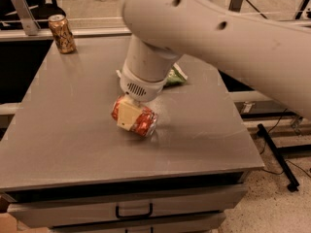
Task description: Place coke can upright
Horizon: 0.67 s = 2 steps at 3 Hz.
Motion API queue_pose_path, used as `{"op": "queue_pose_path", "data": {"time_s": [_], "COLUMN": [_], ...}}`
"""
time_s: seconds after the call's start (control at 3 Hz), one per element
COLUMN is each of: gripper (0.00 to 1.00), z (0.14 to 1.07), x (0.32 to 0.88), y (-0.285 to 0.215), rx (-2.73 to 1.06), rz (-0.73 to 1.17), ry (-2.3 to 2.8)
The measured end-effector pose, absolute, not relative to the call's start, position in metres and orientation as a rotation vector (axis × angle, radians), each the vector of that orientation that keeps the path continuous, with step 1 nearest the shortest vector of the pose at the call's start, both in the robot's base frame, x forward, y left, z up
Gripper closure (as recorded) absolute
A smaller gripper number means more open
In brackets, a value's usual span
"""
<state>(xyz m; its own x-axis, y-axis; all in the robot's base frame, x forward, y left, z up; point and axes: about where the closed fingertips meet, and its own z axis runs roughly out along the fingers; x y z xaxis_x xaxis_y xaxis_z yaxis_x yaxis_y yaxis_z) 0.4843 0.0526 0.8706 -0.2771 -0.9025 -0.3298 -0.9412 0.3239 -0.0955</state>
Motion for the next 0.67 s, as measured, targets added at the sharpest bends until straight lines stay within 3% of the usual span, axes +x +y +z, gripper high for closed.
{"op": "queue_pose_path", "data": {"time_s": [0.33, 0.67], "gripper": [1.0, 1.0], "z": [0.895, 0.911], "x": [0.507, 0.531], "y": [0.037, 0.016], "rx": [-1.523, -1.39], "rz": [0.366, 0.558], "ry": [2.142, 1.993]}}
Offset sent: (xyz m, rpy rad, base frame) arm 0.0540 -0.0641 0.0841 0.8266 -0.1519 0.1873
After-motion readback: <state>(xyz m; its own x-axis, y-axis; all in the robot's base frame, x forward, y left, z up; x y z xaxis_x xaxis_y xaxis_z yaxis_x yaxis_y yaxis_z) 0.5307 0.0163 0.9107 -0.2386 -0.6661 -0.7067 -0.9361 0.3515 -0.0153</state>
